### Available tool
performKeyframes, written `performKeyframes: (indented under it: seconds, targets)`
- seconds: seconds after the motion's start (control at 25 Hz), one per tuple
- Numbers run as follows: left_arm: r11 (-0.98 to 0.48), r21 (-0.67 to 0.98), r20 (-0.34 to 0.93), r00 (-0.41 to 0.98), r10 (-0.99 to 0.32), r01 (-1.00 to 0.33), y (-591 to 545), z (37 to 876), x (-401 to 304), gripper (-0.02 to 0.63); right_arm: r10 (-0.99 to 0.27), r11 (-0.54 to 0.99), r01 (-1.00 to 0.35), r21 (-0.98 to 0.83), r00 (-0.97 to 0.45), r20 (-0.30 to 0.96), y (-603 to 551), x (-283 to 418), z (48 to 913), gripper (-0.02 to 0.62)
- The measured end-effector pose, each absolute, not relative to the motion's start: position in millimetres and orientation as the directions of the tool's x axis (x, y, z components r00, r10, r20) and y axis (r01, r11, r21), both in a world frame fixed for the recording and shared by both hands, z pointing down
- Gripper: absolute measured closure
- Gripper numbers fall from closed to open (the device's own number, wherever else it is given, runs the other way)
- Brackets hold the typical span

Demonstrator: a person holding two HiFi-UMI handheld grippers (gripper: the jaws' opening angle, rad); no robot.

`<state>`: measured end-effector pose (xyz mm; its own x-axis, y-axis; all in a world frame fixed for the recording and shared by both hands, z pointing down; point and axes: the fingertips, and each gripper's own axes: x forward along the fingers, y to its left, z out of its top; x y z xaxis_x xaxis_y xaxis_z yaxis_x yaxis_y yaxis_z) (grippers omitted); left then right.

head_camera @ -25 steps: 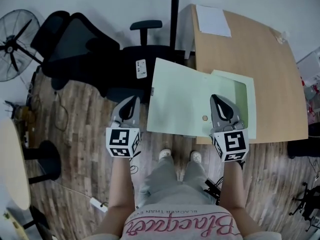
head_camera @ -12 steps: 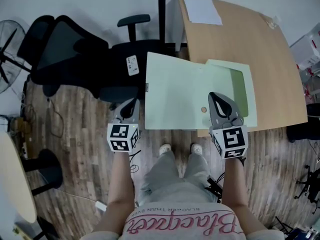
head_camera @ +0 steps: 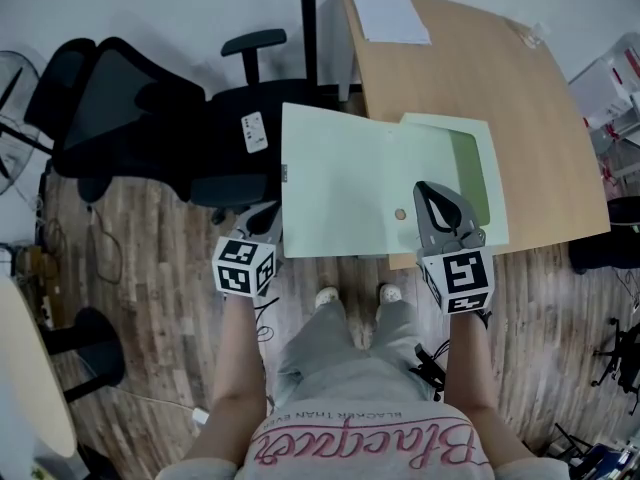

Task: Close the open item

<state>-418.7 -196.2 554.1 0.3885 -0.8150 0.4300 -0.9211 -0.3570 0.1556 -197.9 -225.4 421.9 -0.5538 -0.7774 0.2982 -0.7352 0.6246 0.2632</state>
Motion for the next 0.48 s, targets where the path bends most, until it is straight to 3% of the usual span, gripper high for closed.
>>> performKeyframes:
  seconds: [0.48]
  targets:
    - [-0.504, 0.159, 0.340, 0.526, -0.780, -0.849, -221.7, 508.3, -383.2, 0.589, -0.817, 0.577, -0.765, 0.287, -0.528, 0.233, -234.5, -182.4, 394.6, 0.592]
